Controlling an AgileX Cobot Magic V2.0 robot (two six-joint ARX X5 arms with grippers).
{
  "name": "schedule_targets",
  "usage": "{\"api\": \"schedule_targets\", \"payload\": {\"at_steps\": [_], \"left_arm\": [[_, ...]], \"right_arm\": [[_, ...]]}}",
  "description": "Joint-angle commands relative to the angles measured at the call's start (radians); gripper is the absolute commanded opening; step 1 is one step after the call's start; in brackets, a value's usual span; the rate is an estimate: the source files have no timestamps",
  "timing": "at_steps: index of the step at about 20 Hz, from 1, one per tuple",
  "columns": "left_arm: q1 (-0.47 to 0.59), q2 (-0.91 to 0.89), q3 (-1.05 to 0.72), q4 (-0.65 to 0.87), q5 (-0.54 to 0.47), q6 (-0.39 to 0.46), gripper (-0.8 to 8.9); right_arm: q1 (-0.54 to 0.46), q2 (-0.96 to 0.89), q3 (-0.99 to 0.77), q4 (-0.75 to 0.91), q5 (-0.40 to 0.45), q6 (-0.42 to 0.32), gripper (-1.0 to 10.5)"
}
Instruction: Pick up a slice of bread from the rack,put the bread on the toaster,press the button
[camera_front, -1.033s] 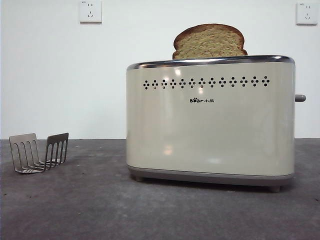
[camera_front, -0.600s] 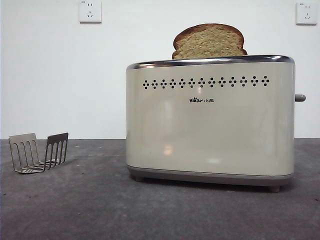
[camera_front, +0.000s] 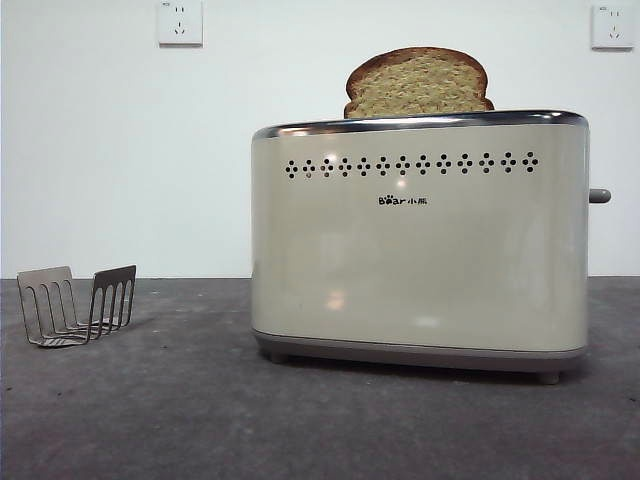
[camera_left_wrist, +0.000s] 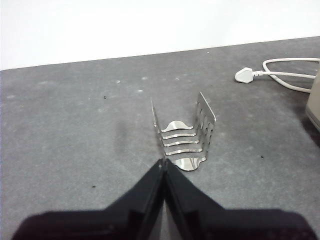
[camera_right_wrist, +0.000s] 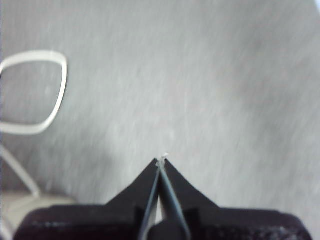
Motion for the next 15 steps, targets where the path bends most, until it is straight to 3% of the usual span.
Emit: {"api": "schedule_targets", "payload": {"at_steps": [1, 7, 15], "left_arm": [[0.000, -0.003, -0.010, 0.005, 0.005, -0.061, -0.04], [0.000, 0.010, -0.010, 0.008, 0.003, -0.065, -0.04], [0.000, 0.034, -0.010, 0.008, 0.003, -0.065, -0.04]], "right_arm": [[0.000, 0.005, -0.002, 0.050, 0.005, -0.005, 0.0], [0.000, 0.005, -0.002, 0.154, 0.008, -0.005, 0.0], [0.000, 0.005, -0.002, 0.152, 0.008, -0.005, 0.0]]}}
